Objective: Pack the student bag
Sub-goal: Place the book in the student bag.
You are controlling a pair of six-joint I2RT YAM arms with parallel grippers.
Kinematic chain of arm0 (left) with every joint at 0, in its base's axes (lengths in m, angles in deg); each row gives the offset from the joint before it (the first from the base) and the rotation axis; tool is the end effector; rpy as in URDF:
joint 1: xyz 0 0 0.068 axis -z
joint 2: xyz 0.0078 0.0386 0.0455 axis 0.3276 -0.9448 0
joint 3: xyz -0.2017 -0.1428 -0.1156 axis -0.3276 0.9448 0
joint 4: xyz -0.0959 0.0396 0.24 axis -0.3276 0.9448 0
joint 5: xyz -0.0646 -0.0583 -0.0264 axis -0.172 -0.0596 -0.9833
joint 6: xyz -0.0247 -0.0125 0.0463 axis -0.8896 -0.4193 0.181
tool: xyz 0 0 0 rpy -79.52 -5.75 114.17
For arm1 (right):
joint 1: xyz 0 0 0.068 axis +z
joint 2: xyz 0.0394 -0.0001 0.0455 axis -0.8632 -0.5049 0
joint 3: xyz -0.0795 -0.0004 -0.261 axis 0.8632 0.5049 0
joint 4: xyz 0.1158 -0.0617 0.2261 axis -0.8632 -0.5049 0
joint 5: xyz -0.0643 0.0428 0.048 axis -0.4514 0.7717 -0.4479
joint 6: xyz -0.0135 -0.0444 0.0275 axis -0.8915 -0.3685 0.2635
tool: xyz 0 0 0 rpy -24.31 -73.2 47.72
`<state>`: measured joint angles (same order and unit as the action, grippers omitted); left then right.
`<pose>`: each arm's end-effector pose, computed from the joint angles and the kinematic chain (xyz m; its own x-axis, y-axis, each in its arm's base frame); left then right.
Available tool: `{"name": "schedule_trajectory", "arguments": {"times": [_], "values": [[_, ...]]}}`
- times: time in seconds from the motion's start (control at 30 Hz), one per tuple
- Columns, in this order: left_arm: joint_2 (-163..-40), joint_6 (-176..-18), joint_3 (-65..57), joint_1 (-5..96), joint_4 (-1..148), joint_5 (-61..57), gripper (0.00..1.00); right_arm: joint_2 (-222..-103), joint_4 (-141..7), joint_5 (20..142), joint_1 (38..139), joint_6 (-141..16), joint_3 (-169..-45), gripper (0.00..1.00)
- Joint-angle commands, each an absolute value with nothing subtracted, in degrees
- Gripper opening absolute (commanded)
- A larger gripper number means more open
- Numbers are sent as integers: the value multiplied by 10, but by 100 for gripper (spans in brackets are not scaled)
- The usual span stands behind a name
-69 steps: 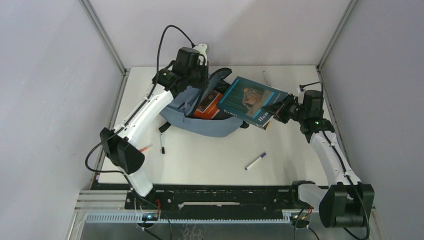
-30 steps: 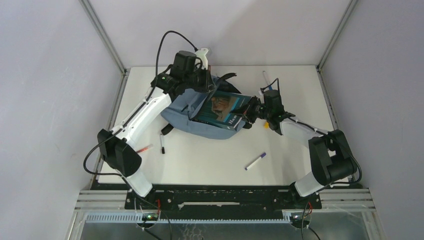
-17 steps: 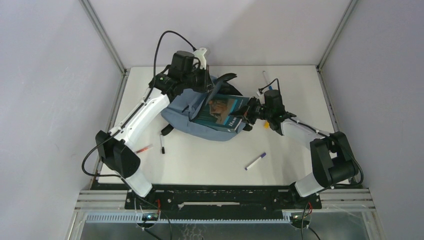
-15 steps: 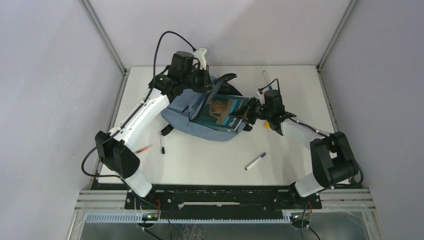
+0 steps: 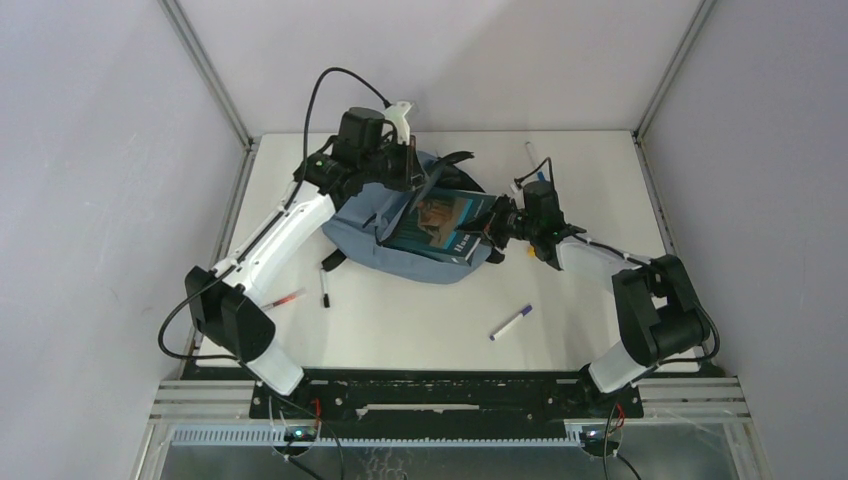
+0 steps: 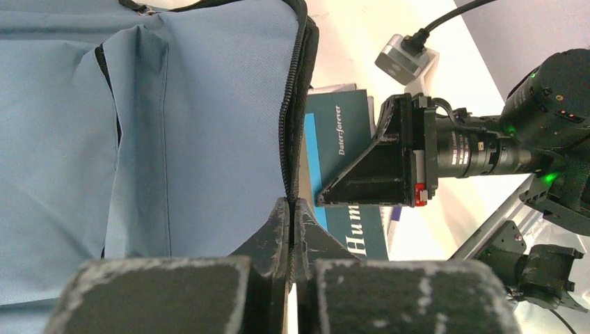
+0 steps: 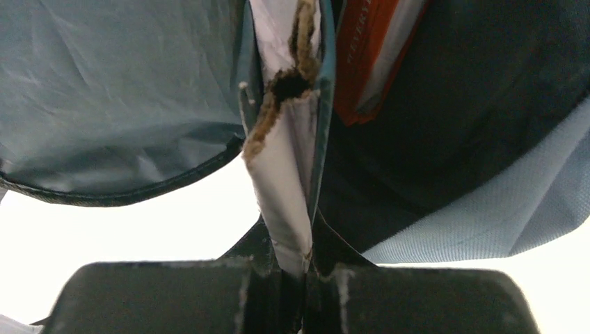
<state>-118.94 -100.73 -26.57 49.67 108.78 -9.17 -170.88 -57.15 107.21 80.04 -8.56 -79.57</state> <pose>0.3130 -0.1956 0.3880 -0.6174 0.0655 -0.7839 0.5373 0.7630 -0.3594 0.3017 0.1335 0.2061 -0.8843 0.4410 -0.1536 0.0734 0.4561 0.8869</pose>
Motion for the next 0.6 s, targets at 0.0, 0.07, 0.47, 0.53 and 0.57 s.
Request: {"name": "schedule_trajectory", "arguments": {"times": [0.0, 0.07, 0.47, 0.53, 0.57], "values": [[-1143, -1002, -257, 494, 1047, -111, 0, -1712, -501, 1035, 803, -61, -817, 0], [-1140, -1002, -252, 493, 1047, -111, 0, -1732, -471, 1043, 805, -38, -821, 0], [-1141, -1004, -242, 493, 1040, -150, 0, -1857, -447, 990, 847, -24, -939, 0], [-1143, -1002, -242, 493, 1038, -153, 0, -1886, -446, 989, 853, -16, -964, 0], [-1143, -1001, -242, 492, 1038, -155, 0, -1900, -443, 988, 856, -12, -976, 0]]}}
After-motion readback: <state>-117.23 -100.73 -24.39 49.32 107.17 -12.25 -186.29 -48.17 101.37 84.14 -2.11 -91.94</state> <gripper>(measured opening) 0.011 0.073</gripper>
